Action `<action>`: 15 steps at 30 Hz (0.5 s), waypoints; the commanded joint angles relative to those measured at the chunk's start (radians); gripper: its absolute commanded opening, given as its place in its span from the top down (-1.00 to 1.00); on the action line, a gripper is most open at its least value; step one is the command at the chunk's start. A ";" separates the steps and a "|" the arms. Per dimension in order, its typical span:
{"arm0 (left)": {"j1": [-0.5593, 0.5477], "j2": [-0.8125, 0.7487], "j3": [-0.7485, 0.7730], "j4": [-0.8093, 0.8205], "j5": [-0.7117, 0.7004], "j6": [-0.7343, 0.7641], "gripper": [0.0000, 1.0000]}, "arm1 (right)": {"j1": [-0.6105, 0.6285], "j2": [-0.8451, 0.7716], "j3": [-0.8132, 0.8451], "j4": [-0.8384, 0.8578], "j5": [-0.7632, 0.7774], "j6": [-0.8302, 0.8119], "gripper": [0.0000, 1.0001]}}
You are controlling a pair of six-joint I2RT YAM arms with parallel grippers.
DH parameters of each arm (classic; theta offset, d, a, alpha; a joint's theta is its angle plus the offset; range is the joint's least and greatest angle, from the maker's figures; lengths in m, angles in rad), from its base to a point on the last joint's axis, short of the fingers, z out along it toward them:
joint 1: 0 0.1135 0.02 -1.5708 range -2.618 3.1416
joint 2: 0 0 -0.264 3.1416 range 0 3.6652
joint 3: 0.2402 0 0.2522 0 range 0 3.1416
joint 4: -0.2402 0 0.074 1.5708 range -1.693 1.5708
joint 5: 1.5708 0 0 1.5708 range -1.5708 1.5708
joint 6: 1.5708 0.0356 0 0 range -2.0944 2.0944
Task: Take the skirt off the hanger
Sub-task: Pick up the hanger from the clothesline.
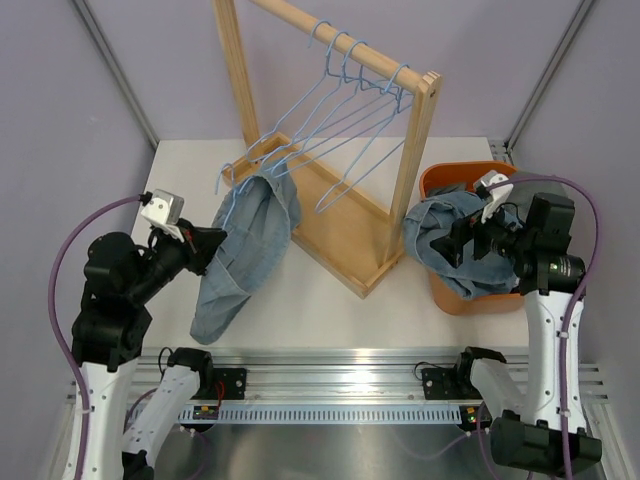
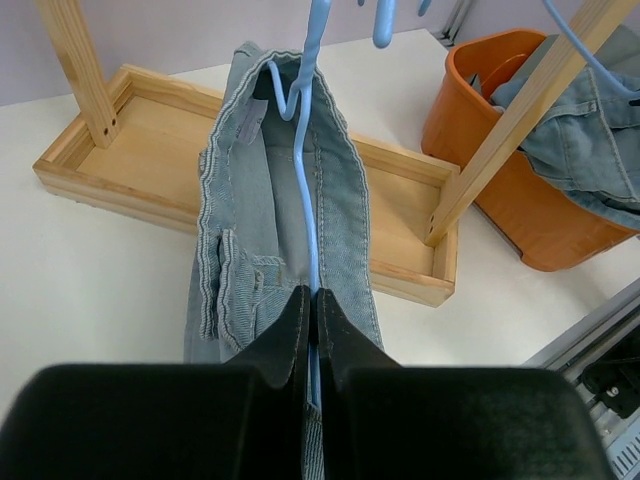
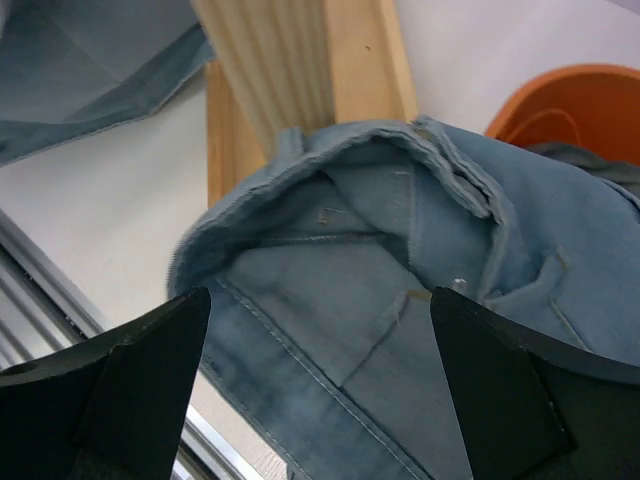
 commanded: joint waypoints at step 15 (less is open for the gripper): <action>-0.003 -0.195 -0.024 0.084 0.184 -0.034 1.00 | -0.129 0.412 0.007 0.114 0.642 0.254 0.26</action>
